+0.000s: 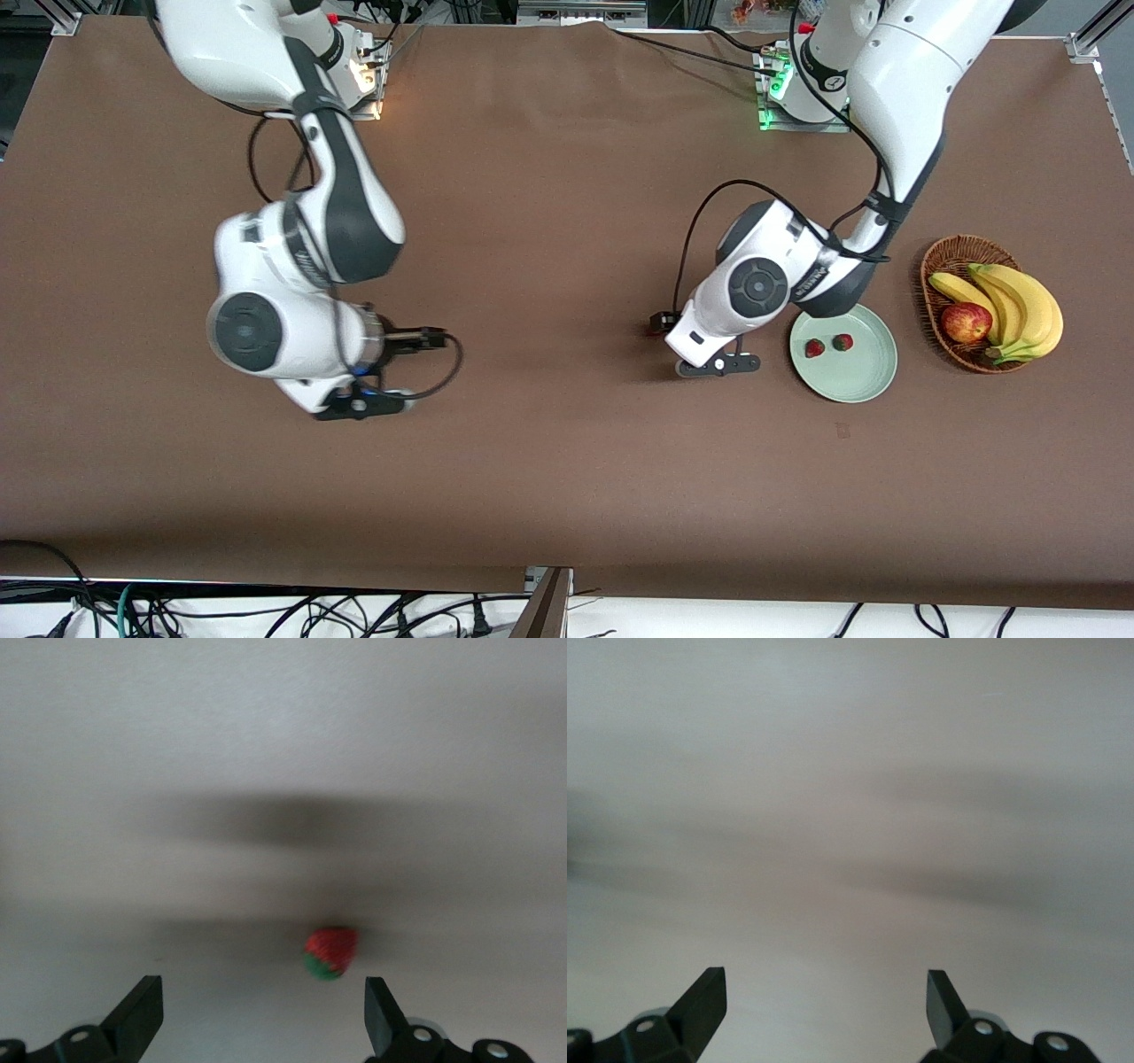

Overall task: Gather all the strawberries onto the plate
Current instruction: 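Grasp the third strawberry with the left gripper while the right gripper withdraws, then carry the third strawberry to the plate with the left gripper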

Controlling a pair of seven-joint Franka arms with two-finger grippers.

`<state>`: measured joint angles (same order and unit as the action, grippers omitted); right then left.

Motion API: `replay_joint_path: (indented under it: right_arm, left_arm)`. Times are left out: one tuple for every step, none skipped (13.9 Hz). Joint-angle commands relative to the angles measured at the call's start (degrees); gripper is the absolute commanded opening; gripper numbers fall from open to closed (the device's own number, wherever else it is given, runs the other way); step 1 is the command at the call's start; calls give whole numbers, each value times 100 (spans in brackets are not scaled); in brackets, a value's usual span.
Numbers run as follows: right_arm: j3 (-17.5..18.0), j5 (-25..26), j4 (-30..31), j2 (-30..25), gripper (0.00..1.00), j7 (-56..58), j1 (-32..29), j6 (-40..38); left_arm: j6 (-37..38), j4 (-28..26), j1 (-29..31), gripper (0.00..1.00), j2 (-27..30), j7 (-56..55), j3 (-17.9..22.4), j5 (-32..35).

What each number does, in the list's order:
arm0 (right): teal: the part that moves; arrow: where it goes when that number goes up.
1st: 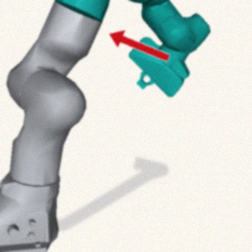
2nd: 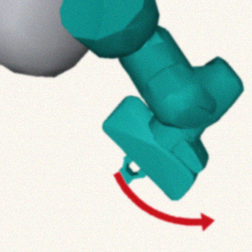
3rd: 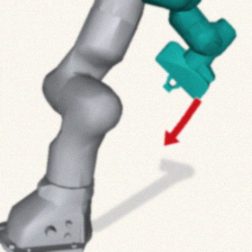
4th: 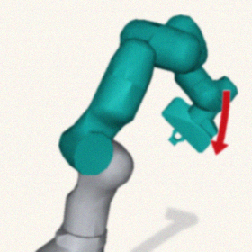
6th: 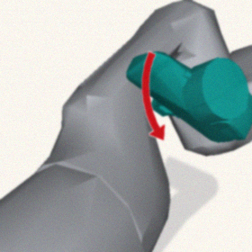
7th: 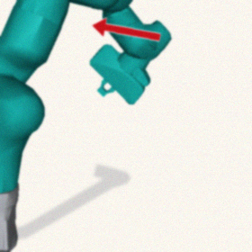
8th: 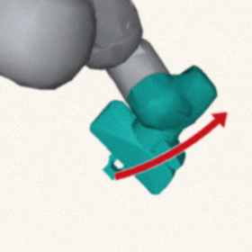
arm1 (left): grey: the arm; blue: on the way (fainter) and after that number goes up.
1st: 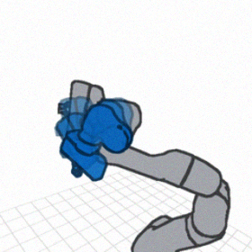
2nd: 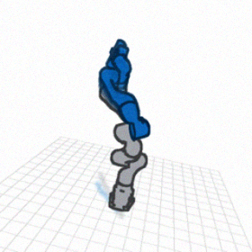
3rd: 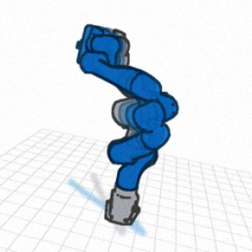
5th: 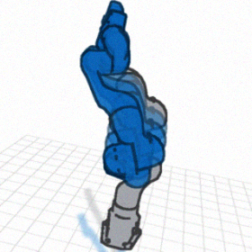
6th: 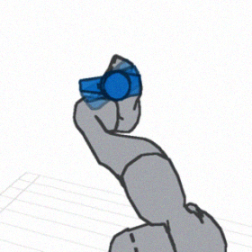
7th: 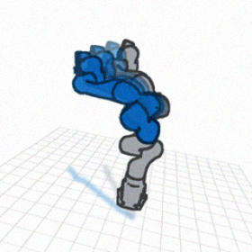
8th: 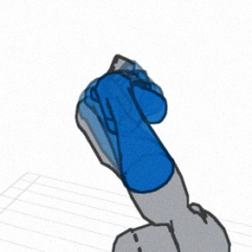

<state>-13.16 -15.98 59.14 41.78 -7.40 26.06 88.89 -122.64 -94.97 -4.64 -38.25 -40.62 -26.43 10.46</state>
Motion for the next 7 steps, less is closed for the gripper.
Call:
replay_joint_path:
  right_arm:
    - [76, 367, 500, -765, 100, 449, -450, -381]
    - [94, 603, 754, -1037, 100, 520, -609, -381]
    - [112, 814, 1026, -1362, 100, 529, -741, -381]
    - [181, 990, 1299, -1696, 100, 529, -873, -390]
    - [286, 1192, 1597, -2091, 100, 529, -1022, -407]
    - [453, 1464, 1931, -2460, 100, 529, -1171, -425]
    - [594, 1693, 2169, -2768, 100, 495, -1286, -425]
  left_arm:
    - [-426, -4, -116, 100, -261, -472, 33, 149]
    - [-471, -4, -142, 100, -305, -578, 33, 158]
    - [-471, -4, -204, 100, -349, -614, 33, 166]
    - [-480, -13, -265, 100, -393, -623, 68, 245]
    - [-480, -13, -266, 100, -455, -623, 77, 315]
    - [-480, -22, -266, 97, -464, -588, 86, 333]
    - [-480, -22, -257, 89, -490, -570, 77, 334]
